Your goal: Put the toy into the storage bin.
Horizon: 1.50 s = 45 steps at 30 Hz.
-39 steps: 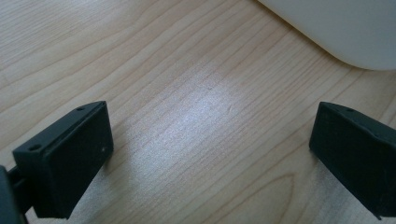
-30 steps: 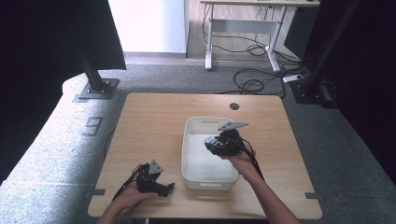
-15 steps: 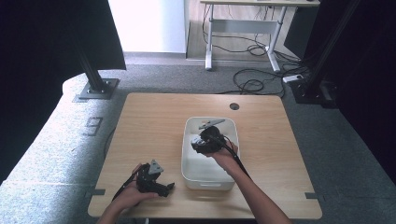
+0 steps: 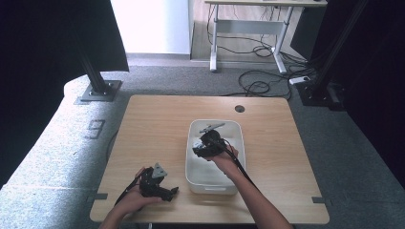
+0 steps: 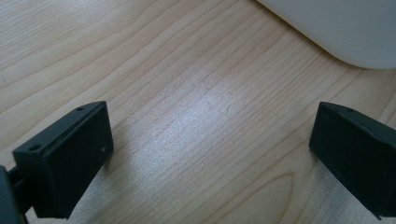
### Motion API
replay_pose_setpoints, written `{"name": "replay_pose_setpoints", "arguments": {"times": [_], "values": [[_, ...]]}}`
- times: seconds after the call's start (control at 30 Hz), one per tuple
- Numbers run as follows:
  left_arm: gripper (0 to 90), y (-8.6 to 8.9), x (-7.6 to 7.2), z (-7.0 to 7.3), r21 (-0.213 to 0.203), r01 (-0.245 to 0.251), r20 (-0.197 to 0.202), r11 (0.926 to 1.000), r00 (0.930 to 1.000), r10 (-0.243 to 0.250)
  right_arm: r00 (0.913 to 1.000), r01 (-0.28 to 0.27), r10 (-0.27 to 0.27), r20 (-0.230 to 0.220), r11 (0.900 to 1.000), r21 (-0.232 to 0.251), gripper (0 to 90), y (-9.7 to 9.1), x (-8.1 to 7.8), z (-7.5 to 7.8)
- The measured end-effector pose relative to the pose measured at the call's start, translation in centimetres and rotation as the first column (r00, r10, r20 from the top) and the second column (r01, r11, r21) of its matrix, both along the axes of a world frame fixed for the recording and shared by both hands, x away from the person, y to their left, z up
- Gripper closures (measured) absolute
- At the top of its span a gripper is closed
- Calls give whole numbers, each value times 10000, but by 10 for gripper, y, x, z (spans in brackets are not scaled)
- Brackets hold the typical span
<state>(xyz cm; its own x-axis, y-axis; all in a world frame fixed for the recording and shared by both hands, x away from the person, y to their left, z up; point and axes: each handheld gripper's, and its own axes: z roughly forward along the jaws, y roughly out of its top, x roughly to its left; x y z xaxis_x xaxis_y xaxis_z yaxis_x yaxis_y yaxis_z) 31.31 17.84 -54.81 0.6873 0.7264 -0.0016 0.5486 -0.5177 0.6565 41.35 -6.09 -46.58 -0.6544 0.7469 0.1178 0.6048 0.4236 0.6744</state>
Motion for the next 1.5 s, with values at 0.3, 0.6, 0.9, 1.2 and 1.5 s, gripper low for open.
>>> {"name": "replay_pose_setpoints", "arguments": {"times": [0.3, 0.6, 0.9, 1.2, 1.5], "values": [[0, 0, 0, 0, -16, -22, 9, 10000, 10000, 22, 9979, 434, -442, -471, 9989, -173, 502, 2, 12, -14], [0, 0, 0, 0, 8, 7, 10, 10000, 10000, -7, 9896, 583, -704, -1255, 9935, -973, 500, 14, 26, -38], [0, 0, -1, 0, -66, -28, 18, 10000, 10000, 28, 9808, 638, -811, -1773, 9928, -1011, 483, 19, 30, -53], [0, 0, -1, 0, -58, -23, 18, 10000, 10000, 23, 9831, 638, -741, -1676, 9958, -661, 350, 6, 23, -41], [0, 0, -2, 0, -56, -41, 19, 10000, 10000, 41, 9793, -37, -141, -2017, 9962, -875, 373, 9, 9, -49]]}}
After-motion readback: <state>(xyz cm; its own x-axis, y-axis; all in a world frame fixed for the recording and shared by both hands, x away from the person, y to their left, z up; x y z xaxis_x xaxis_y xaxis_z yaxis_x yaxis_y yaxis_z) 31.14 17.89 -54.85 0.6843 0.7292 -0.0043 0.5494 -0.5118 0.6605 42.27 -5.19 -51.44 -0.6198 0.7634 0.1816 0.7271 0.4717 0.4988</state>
